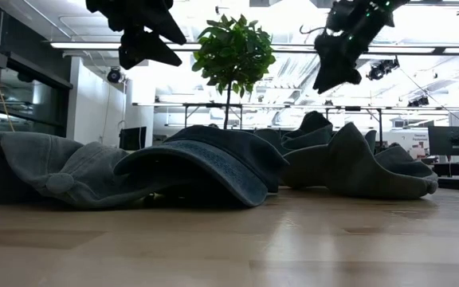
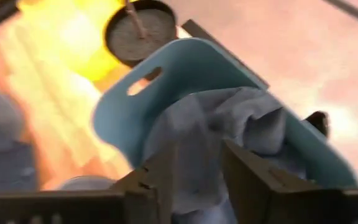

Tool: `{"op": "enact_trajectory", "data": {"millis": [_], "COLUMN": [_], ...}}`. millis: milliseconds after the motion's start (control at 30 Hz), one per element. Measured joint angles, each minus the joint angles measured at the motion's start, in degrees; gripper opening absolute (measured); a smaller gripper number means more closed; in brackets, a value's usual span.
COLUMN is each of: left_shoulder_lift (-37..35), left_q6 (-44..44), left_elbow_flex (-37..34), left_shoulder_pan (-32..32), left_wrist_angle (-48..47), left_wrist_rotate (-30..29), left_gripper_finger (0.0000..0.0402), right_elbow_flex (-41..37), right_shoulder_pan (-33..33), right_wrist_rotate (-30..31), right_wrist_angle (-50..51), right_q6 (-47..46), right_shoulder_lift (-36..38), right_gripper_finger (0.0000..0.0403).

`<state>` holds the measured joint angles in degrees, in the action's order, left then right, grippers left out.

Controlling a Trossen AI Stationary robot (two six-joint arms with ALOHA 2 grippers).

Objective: Pick & Place hat
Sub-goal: Put the right blue cap into the blue bin

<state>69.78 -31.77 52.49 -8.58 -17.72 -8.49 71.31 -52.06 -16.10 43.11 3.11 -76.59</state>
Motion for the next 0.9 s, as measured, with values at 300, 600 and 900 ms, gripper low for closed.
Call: {"op": "enact_trajectory", "data": {"millis": [300,600,900], "left_shoulder_lift": [0.0,0.0,0.0], "left_q6": [0.13,0.23,0.44], "left_elbow_flex": [0.02,0.04,0.04], "left_shoulder_pan": [0.0,0.0,0.0], "left_wrist_angle": [-0.93,-1.97,-1.95], "left_wrist_rotate": [-0.04,-1.53,-1.75], "left_gripper_finger": [0.0186,0.0186,0.0186], "right_elbow_flex": [0.0,-6.39,-15.16], "right_shoulder_pan": [2.03,7.82,14.38], "right_wrist_rotate": [-4.02,-4.03,-3.88], "right_wrist_angle": [4.74,6.17,-3.84], "right_q6": [-1.83,-5.66,-13.38], "right_shoulder_lift": [2.9,2.92,2.88], "right_gripper_finger": [0.0012,0.0003,0.0002]}}
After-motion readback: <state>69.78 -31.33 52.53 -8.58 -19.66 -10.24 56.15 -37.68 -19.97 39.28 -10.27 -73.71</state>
